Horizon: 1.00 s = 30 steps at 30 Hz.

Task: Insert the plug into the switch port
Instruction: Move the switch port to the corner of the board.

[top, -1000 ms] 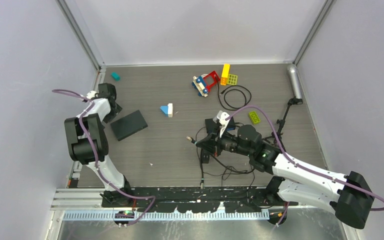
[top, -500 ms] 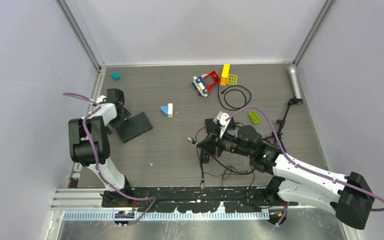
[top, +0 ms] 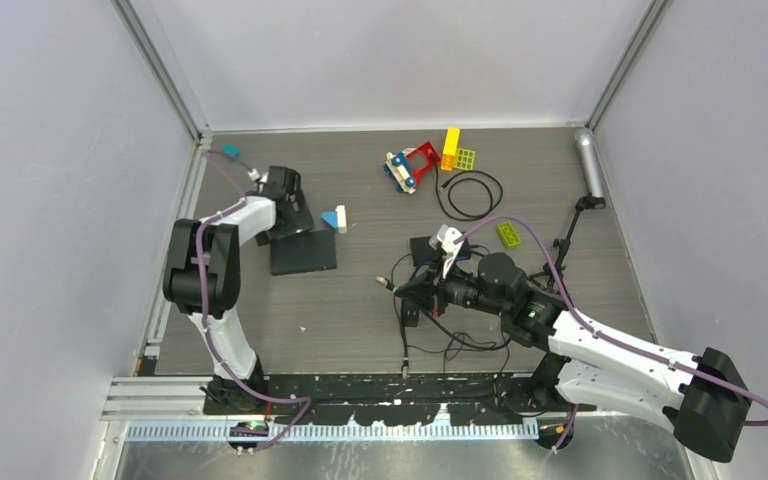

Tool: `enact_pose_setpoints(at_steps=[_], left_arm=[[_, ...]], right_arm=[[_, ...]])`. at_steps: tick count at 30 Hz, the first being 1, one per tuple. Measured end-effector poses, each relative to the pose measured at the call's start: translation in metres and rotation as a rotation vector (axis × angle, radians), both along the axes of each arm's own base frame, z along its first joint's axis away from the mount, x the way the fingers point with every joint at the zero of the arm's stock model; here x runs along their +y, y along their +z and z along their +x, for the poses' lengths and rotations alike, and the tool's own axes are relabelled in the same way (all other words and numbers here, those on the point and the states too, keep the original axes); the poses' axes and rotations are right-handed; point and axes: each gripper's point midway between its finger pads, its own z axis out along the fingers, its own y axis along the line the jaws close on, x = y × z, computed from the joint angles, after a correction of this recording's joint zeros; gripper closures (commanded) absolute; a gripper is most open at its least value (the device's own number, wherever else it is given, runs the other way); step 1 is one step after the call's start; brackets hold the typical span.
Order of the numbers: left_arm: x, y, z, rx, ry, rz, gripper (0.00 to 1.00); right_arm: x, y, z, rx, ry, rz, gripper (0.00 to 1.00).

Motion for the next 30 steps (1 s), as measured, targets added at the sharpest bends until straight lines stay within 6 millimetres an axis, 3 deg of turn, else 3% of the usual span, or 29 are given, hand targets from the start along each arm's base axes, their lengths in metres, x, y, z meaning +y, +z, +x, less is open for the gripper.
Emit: enact_pose_setpoints(at_steps=[4,8,17,25,30], left_arm=[[-0.04,0.0,0.01,-0.005,-0.188,0.003,0.01],[-0.076,0.0,0.007,0.002,-0.374,-0.015,0.03],[-0.121,0.005,-0.01,-0.008,-0.681,-0.109,0.06],[-0.18,0.007,-0.04,0.001,-0.98,-0.163,0.09],[-0.197,0.01,-0.052,-0.009,-1.034,-0.176,0.08]], right_arm=[[-0.001,-0.002,0.0,0.004,-0.003,-0.005,0.99],[-0.003,-0.004,-0.002,0.009,-0.004,-0.006,1.0],[-0.007,-0.003,-0.005,0.005,-0.009,0.002,1.0],[-0.013,-0.001,-0.003,-0.001,-0.043,0.009,1.0],[-0.026,0.004,0.004,-0.018,-0.121,0.029,1.0]])
